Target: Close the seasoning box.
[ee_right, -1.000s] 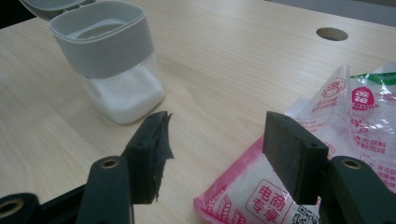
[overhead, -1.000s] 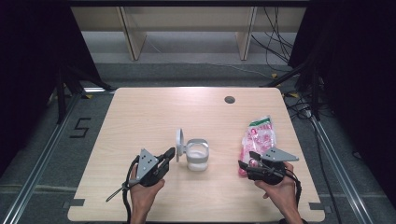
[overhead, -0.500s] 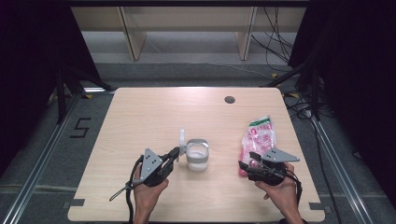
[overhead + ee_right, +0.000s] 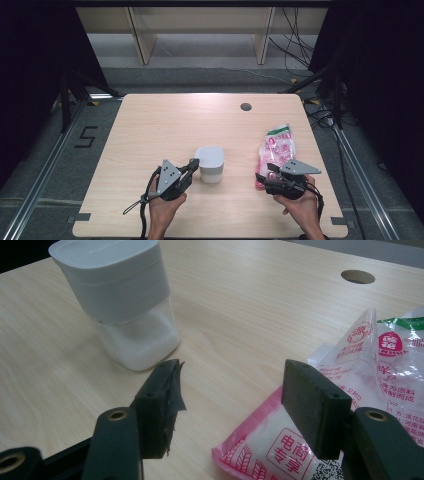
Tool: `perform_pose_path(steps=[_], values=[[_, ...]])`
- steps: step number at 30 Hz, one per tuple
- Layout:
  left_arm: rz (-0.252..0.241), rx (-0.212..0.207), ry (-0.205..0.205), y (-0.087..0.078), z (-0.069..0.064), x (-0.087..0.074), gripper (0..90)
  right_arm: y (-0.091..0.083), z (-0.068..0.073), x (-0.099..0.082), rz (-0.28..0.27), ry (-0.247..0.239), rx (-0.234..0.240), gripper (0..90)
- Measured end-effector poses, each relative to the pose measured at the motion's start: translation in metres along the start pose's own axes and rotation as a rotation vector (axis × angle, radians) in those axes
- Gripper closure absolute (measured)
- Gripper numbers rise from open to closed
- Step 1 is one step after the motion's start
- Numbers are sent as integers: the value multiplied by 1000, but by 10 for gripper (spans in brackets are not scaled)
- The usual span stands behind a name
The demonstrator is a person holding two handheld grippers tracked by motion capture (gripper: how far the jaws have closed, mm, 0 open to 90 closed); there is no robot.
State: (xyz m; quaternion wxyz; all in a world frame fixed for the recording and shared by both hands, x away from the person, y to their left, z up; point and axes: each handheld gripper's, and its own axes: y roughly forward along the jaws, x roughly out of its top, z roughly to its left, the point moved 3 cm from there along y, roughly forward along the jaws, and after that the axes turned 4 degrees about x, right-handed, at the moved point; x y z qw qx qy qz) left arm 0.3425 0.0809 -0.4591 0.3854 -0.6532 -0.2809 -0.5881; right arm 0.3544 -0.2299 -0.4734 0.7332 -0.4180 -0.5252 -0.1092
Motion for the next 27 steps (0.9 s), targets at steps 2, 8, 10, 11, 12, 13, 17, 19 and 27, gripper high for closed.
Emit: perform_pose_path(steps=[2, 8, 10, 11, 12, 13, 17, 19, 27], values=[[3, -3, -2, 0, 0, 0, 880, 0, 0, 0, -1, 2, -2, 418], [5, -23, -15, -4, 0, 1, 794, -1, 1, 0, 1, 4, -1, 418], [-2, -31, -29, -4, 1, 0, 772, -1, 3, -1, 5, 25, 1, 418], [10, -31, -21, -6, 2, 0, 747, -1, 3, -1, 4, 23, 1, 418], [16, -36, -20, -7, 3, 0, 720, -1, 3, -1, 3, 24, 2, 418], [11, -36, -29, -8, 3, -1, 686, 0, 1, 0, -1, 1, 3, 418], [18, -26, -18, -13, 5, -4, 594, -1, 3, -1, 2, 23, 5, 418], [18, -26, -20, -15, 6, -6, 545, -1, 3, -1, 1, 22, 7, 417], [34, 10, -36, -26, 9, -14, 372, 1, 0, -2, -10, -27, 0, 393]])
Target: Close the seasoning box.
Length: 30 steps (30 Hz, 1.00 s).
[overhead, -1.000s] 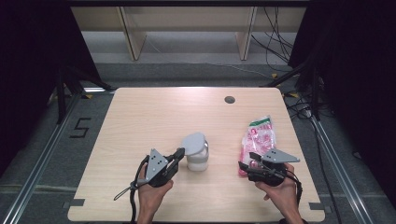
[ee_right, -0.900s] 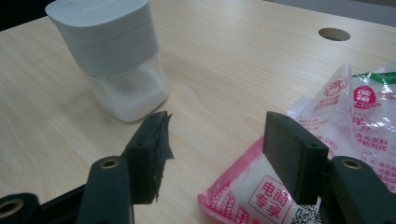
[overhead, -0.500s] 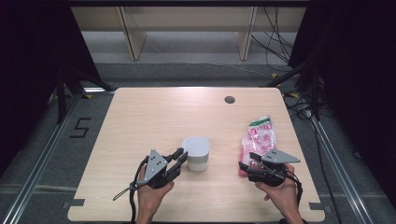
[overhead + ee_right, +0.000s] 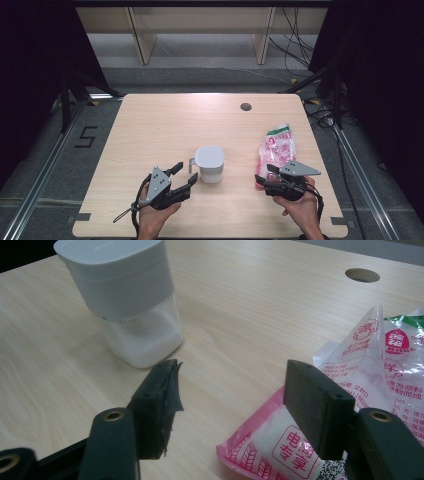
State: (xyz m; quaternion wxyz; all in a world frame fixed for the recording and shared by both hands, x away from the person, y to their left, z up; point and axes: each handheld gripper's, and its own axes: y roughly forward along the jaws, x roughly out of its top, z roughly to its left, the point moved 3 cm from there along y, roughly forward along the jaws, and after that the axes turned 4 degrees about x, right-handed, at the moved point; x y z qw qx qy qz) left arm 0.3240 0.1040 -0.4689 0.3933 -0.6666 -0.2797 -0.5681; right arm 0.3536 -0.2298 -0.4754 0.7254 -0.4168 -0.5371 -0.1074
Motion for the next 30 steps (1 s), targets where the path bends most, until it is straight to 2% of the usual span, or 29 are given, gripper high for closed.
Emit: perform_pose_path(steps=[1, 4, 6, 7, 9, 10, 11, 12, 13, 15, 16, 18, 20, 21, 22, 24, 26, 30], values=[[1, 3, 3, -1, 0, -1, 353, 0, 3, -1, 14, 23, 9, 385], [-2, 6, -1, -5, 0, -4, 320, 0, 3, -1, 7, 5, 21, 370], [-2, 12, -5, -7, 0, -7, 310, -1, 6, -1, 10, 33, 10, 352], [1, 18, -17, -8, 0, -9, 304, -1, 4, -1, 7, 13, 8, 351], [5, 18, -12, -9, -1, -10, 297, 0, 4, -1, 2, 15, 24, 341], [4, 16, -6, -10, -1, -11, 293, 1, 5, -2, -2, 20, 30, 327], [-7, 12, -7, -10, -1, -11, 292, 0, 8, -3, 15, 50, 28, 314], [2, 15, -7, -12, -2, -11, 292, 2, 6, -2, 4, 16, 36, 311], [-1, 14, -4, -13, -3, -11, 290, 2, 7, -3, 3, 14, 37, 301], [1, 15, -1, -14, -3, -11, 286, 1, 9, -4, 20, 33, 34, 282], [-4, 12, 0, -16, -4, -11, 281, 2, 11, -4, 16, 44, 52, 271], [-15, 7, 5, -17, -5, -11, 278, 3, 9, -4, 11, 14, 46, 270], [-9, 6, 14, -19, -6, -11, 274, 2, 9, -5, 24, 11, 47, 268], [-25, 7, 12, -19, -7, -12, 272, 2, 11, -6, 33, 40, 48, 268], [-12, 12, 17, -21, -7, -12, 272, 3, 9, -7, 19, 20, 48, 268], [-20, 5, 19, -20, -8, -13, 271, 3, 11, -8, 28, 45, 55, 268], [-5, 10, 18, -21, -9, -13, 271, 4, 9, -8, 24, 17, 55, 268], [10, 8, 33, -20, -10, -15, 271, 4, 9, -8, 25, 7, 55, 268]])
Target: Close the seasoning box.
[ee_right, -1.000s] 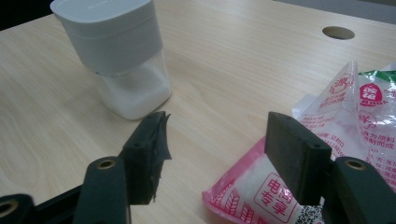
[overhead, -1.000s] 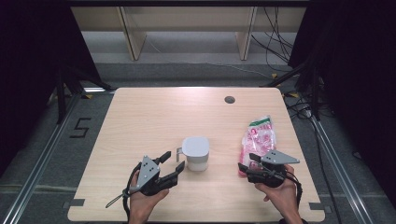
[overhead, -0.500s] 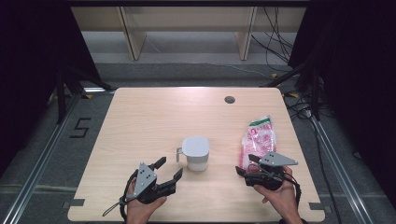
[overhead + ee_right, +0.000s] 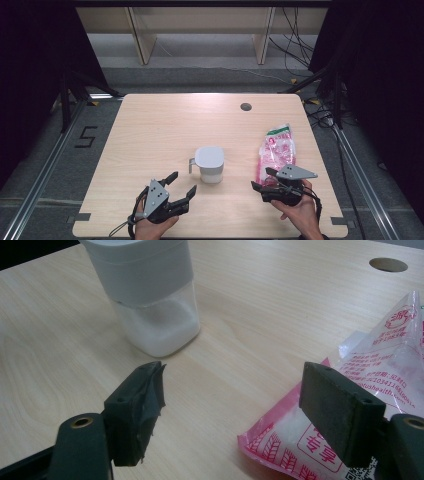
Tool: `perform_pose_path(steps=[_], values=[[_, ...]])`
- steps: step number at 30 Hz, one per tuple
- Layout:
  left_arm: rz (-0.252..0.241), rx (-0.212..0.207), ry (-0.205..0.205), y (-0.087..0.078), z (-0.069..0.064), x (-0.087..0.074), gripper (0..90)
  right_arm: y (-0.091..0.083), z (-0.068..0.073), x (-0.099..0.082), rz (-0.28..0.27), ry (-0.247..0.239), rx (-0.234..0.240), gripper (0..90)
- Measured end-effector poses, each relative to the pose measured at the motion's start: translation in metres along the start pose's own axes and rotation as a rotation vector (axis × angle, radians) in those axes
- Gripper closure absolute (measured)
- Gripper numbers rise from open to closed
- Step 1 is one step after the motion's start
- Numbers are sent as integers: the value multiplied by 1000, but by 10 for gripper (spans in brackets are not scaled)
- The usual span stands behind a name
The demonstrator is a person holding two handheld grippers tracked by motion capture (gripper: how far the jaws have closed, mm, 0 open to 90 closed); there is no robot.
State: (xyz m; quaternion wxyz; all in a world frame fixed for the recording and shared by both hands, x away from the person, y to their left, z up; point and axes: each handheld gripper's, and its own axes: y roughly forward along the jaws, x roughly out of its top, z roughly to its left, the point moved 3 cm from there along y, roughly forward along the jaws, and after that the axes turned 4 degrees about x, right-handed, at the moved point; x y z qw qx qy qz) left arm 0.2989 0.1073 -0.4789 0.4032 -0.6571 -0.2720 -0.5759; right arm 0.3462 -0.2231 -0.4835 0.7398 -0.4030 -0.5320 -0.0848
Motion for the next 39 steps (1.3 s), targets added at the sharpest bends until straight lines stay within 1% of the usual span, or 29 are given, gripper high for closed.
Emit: perform_pose_path(steps=[3, 4, 5, 7, 11, 12, 14, 15, 16, 17, 18, 19, 20, 21, 22, 23, 24, 25, 26, 27, 28, 29, 30, 31, 32, 33, 34, 37, 39], values=[[23, 4, 10, 1, 0, -2, 259, -1, 0, -2, 20, 18, -2, 268], [19, 4, 13, 2, 0, -3, 255, -1, 1, -3, 24, 20, 1, 268], [31, 5, 22, 2, 0, -3, 254, 0, 3, -4, 20, 39, 9, 267], [42, 2, 28, 2, 0, -4, 254, -1, 2, -6, 36, 25, 5, 266], [34, -2, 18, 2, -1, -6, 253, -2, 4, -10, 28, 49, 12, 266], [36, -3, 18, 2, -1, -6, 254, -2, 3, -11, 30, 37, 17, 266], [36, -3, 24, 2, 0, -6, 253, -4, 5, -13, 48, 59, 19, 266], [40, -1, 21, 1, 0, -6, 253, -3, 3, -14, 37, 35, 21, 265], [43, 5, 17, 1, 0, -6, 253, -5, 5, -15, 48, 48, 18, 265], [42, 6, 12, 1, 1, -6, 253, -4, 4, -15, 38, 33, 25, 264], [42, 15, -7, 0, 0, -6, 252, -5, 6, -16, 42, 57, 24, 264], [42, 12, 13, 0, 2, -6, 252, -6, 4, -17, 46, 37, 22, 264], [29, 10, 1, 0, 1, -6, 252, -5, 4, -18, 40, 32, 25, 263], [32, 13, 8, -2, 2, -6, 252, -5, 5, -18, 43, 26, 13, 263], [31, 11, 20, -2, 3, -5, 252, -7, 7, -19, 50, 56, 21, 263], [33, 18, 8, -2, 3, -6, 252, -7, 7, -20, 52, 51, 22, 262], [34, 19, 9, -3, 3, -6, 253, -7, 6, -20, 50, 25, 22, 262], [38, 17, 11, -3, 3, -7, 252, -8, 5, -21, 49, 20, 17, 261], [42, 19, 8, -3, 3, -7, 252, -8, 7, -23, 54, 35, 20, 261], [30, 18, -4, -1, 2, -8, 251, -9, 8, -24, 70, 49, 23, 261], [32, 17, -5, -1, 2, -9, 251, -9, 8, -25, 63, 43, 22, 259], [30, 16, 10, -2, 3, -8, 251, -9, 9, -25, 67, 44, 25, 258], [33, 16, 8, -2, 3, -8, 251, -10, 7, -25, 60, 29, 14, 258], [30, 17, 10, -2, 3, -9, 251, -10, 7, -25, 62, 23, 30, 258], [31, 17, 9, -2, 3, -9, 251, -11, 7, -26, 62, 23, 18, 258], [31, 17, 9, -2, 3, -9, 250, -11, 9, -26, 64, 49, 24, 257], [29, 18, 9, -2, 3, -9, 250, -11, 8, -26, 60, 26, 29, 257], [29, 17, 15, -2, 4, -9, 249, -11, 9, -27, 66, 40, 28, 257], [31, 19, 14, -2, 4, -9, 249, -12, 8, -27, 55, 33, 21, 257]])
